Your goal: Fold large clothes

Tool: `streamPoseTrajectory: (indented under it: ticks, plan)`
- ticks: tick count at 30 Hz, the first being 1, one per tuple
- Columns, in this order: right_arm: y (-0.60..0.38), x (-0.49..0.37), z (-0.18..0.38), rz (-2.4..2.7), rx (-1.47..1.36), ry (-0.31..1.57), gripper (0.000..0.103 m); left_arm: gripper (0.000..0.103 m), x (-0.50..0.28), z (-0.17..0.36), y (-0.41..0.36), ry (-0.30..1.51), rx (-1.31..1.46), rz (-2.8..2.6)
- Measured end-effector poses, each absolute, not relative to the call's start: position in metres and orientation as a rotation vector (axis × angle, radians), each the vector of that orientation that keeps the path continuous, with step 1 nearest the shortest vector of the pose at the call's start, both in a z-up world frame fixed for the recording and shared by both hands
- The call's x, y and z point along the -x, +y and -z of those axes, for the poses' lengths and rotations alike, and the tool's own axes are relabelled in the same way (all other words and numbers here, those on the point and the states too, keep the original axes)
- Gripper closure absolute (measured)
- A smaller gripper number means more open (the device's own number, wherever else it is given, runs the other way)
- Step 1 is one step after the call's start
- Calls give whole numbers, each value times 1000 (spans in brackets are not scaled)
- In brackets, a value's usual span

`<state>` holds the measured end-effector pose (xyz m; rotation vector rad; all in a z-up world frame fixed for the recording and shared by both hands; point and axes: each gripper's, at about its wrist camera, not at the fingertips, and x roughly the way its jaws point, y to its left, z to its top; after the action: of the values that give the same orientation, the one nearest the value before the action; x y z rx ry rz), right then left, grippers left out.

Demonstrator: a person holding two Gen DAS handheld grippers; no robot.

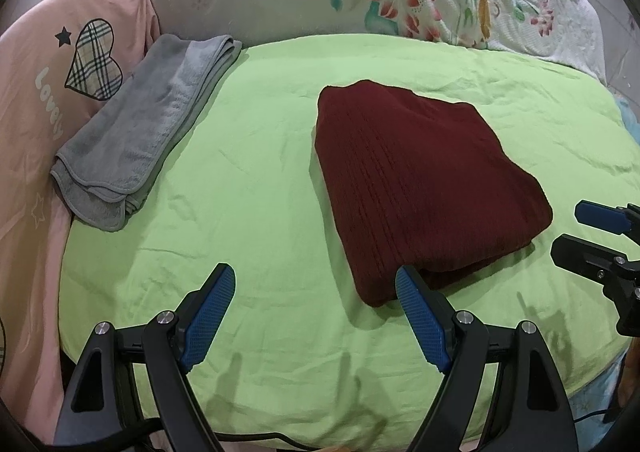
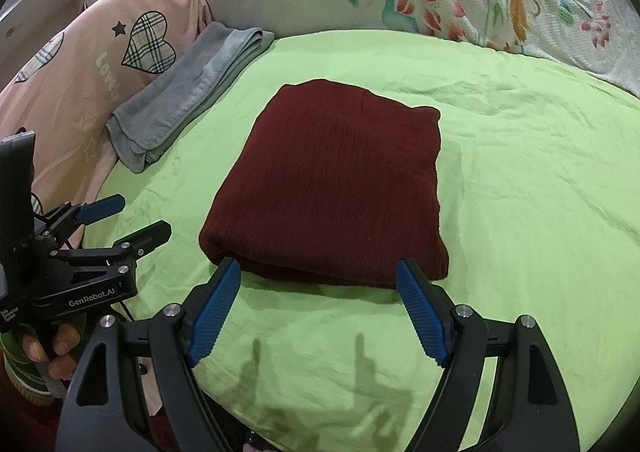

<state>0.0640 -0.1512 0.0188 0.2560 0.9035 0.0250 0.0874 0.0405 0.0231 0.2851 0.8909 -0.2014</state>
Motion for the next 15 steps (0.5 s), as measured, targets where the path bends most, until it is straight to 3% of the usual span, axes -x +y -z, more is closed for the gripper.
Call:
streamPoseTrajectory:
  ticks: [15]
  plan:
    - [-158, -70, -15, -21, -254, 913, 23, 20, -94, -19, 31, 909, -284, 200]
